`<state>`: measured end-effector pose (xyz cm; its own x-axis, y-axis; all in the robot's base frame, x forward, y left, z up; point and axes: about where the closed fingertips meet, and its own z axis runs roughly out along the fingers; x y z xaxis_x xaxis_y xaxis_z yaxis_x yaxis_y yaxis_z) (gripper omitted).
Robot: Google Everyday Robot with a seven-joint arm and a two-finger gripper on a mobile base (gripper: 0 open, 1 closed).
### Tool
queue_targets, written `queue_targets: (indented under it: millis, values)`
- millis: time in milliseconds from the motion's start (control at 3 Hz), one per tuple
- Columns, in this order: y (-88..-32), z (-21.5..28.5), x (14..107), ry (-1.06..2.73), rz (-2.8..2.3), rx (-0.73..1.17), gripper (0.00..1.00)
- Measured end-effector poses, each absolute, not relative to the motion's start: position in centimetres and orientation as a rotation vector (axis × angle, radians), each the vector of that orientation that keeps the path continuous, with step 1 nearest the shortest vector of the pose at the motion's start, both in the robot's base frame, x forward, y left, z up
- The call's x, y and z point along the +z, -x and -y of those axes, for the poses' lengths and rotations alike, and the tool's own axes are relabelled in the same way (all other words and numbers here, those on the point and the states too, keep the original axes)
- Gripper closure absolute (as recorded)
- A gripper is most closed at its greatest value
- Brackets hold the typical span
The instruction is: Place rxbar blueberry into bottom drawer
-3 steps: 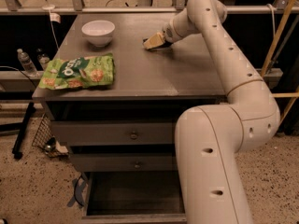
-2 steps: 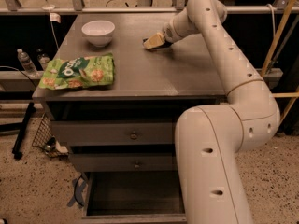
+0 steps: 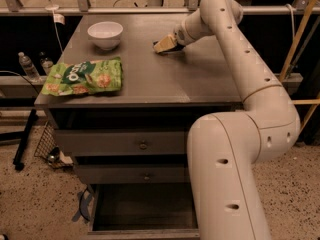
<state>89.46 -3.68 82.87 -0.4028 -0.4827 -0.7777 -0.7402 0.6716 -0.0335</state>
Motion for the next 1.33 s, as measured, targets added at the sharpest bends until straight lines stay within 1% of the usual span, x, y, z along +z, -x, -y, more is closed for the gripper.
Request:
queue_targets:
  millis: [667,1000,1333]
  values:
    - [-87.2,7.4,92.7,1.005,-1.946,0.179,1.0]
    - [-85.6,8.4,95.2,1.016,-1.91,0.121,1.0]
    - [-82.2,9.1,96.3,1.01,-1.882,0.075,1.0]
